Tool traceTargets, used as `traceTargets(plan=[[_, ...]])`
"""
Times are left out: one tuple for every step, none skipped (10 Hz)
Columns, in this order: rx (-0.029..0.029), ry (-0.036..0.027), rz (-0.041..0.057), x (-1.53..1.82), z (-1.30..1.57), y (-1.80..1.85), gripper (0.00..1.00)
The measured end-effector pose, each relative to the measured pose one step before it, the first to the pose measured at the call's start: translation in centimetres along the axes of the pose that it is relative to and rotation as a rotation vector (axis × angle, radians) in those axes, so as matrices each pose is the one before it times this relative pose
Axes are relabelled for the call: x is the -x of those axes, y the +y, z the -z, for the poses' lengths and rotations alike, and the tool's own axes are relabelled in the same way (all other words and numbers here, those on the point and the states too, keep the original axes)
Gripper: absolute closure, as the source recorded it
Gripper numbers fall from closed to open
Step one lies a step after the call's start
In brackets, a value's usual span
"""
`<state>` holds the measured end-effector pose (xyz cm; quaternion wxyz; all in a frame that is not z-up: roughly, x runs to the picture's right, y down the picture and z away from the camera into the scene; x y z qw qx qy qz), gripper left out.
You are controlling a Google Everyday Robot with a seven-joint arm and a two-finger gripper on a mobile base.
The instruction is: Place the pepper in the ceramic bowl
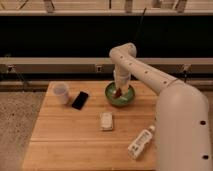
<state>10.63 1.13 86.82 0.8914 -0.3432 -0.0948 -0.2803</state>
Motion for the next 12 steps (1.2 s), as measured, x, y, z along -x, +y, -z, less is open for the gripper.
traceTargets(plan=[[0.00043,0.00198,-0.00071,-0.631,-0.260,-0.360,0.32],[-0.00274,-0.00231,0.00028,-0.454,-0.361,-0.399,0.23],[-0.00118,-0.00178,0.00020,-0.339,-0.319,-0.080,0.20],[-0.00537,-0.00257,-0.00148,-0.201,-0.172,0.023,0.20],[-0.01327,-0.00764,-0.00870,-0.377,-0.311,0.050,0.20],[-0.01155,-0.00670,-0.01150,-0.467,-0.190,0.137,0.20],[-0.00760,-0.00485,-0.00953,-0.329,-0.098,0.098,0.20],[-0.00884,-0.00473,-0.01625,-0.367,0.010,0.068,0.20],[-0.01456,-0.00712,-0.02505,-0.562,0.249,0.203,0.20],[-0.01508,-0.00568,-0.01646,-0.384,0.623,0.186,0.20],[-0.01145,-0.00133,-0.00967,-0.392,0.687,0.295,0.20],[-0.00648,0.00181,0.00305,0.065,0.433,-0.014,0.20]])
